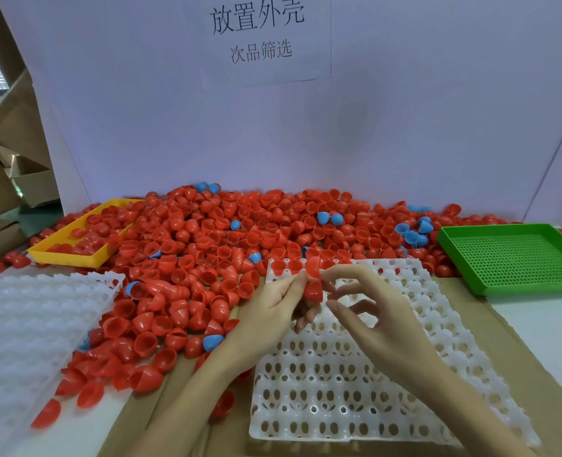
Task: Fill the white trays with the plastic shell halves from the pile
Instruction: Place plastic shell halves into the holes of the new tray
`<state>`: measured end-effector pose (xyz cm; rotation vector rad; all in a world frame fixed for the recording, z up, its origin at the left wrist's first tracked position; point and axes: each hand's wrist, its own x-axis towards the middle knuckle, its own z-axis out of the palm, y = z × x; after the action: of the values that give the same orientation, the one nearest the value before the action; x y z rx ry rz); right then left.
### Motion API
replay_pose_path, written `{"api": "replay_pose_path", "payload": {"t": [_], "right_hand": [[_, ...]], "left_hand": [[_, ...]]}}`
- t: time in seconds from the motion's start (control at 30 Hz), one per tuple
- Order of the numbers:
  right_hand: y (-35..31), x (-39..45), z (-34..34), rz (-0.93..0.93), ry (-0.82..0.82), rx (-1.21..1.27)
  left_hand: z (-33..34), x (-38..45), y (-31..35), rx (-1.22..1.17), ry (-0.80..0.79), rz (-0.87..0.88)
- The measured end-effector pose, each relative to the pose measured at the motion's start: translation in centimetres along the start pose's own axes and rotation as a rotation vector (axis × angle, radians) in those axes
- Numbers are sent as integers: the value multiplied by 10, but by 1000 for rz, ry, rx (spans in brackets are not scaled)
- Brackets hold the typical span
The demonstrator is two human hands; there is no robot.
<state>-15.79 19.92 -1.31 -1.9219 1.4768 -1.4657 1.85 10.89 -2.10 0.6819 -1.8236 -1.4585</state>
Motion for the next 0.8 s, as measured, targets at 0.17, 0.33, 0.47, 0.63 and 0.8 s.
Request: {"api": "replay_pose_path", "payload": {"t": [0.17, 0.33, 0.47, 0.63, 0.8], "right_hand": [[0, 0, 2, 13, 61, -13], [1, -1, 2, -10, 110, -88], [-3, -2, 0, -222, 125, -346], [-3, -3, 3, -349, 134, -477], [1, -3, 2, -250, 163, -341]], "left_hand": [[1, -1, 3, 84, -50, -5], [2, -2, 4, 65, -151, 19], [3, -3, 5, 7, -196, 60], [2, -3, 5, -9, -202, 58], [-11, 4, 5, -103, 115, -22]]}}
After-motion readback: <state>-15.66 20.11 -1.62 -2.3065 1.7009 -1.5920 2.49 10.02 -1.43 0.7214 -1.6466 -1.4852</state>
